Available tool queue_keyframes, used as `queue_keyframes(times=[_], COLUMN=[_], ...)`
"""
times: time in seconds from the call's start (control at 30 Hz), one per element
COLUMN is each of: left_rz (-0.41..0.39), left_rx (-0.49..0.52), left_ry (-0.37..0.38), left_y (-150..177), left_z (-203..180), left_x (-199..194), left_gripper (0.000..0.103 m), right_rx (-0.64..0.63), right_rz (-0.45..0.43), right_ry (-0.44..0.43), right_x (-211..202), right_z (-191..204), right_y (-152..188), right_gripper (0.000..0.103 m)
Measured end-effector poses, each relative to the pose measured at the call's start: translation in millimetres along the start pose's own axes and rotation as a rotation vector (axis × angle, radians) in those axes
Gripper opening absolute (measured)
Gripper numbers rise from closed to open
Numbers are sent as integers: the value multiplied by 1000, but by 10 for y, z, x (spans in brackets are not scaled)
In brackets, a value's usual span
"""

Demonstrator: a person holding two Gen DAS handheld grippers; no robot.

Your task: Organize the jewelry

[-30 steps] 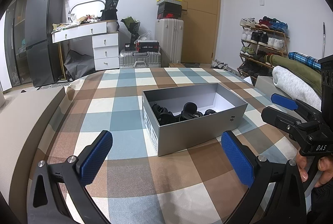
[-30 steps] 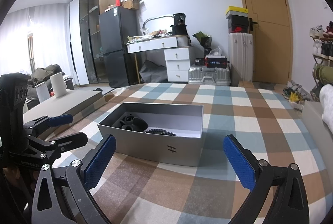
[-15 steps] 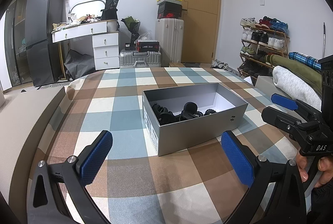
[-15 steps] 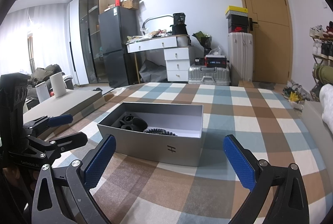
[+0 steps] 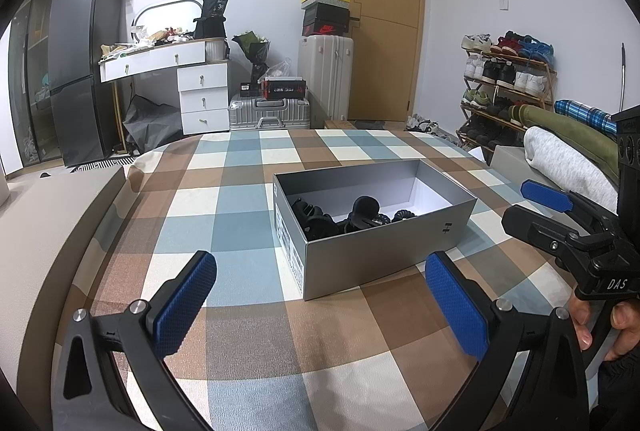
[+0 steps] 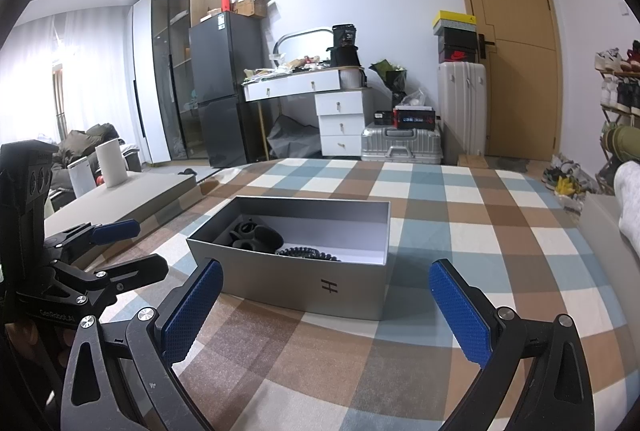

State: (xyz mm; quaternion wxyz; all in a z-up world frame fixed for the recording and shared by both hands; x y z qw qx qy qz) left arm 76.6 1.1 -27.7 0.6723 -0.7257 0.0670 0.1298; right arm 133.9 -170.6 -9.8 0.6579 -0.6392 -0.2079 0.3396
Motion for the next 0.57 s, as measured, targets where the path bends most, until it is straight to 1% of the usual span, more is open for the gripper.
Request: queue_keyframes(times=[0.57], left_rz=[1], left_rx=[-24], left_ry=[3], left_y=[9], left_z=[7], left_x=[-3], left_gripper=[102], right_rx=[1], right_rz=[2], right_ry=[0], right_x=[2], right_z=[-2], right_y=[0], right_gripper=[103])
Point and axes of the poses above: each gripper's, at about its wrist camera, not at the fingertips, and x roughly the way its jaws point, z to its left, y to its underside, the point moved 8 cm from there along x, roughly the way its jaws point, and after that the axes turned 13 degrees about -z, right-handed, at the moved point
